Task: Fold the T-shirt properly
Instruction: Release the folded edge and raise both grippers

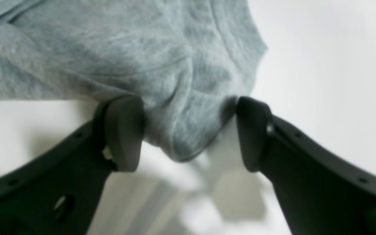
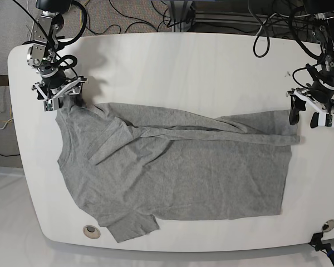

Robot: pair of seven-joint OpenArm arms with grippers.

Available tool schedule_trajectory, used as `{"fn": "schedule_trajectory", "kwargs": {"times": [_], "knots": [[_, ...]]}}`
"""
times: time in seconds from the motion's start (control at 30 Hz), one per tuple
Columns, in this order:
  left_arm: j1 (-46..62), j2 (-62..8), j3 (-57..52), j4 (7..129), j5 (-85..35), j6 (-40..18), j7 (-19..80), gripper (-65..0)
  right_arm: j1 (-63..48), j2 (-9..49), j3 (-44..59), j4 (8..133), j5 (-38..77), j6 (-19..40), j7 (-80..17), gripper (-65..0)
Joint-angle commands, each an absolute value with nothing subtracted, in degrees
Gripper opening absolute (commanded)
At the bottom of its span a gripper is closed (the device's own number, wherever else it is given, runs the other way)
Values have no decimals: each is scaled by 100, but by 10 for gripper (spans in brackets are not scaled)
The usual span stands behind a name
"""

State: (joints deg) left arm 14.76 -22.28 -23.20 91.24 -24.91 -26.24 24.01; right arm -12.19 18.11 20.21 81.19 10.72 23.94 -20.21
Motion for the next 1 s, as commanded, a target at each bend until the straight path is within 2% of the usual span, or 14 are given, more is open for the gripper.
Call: {"fn": "schedule_trajectory", "kwargs": {"times": [0.0, 0.17, 0.37, 0.5, 0.6, 0.77, 0.97], "knots": [[1446, -2343, -2404, 9235, -2571, -2633, 2264, -261, -1191, 1895, 2035, 7960, 1007, 2492, -1965, -262], [1446, -2325, -2492, 9235, -2571, -2633, 2264, -261, -1209, 1895, 2035, 7943, 1007, 2492, -1947, -466], [1446, -2325, -2492, 9200, -2571, -2633, 2264, -261, -1209, 1895, 2035, 7943, 1007, 2492, -1947, -642], [1446, -2316, -2492, 9138, -2563, -2589, 2273, -261, -1209, 1886, 2035, 7943, 1007, 2492, -1947, -650], [1420, -2316, -2466, 8778, -2563, -2308, 2273, -256, -1218, 1886, 2035, 7943, 1007, 2492, -1947, -650], [1156, -2316, -2264, 8163, -2563, -2334, 2255, -256, -1218, 1886, 2035, 7943, 1007, 2492, -1947, -650], [971, -2281, -1912, 7987, -2571, -2316, 2255, -256, -1226, 1886, 2035, 7952, 1007, 2492, -1947, -650]]}}
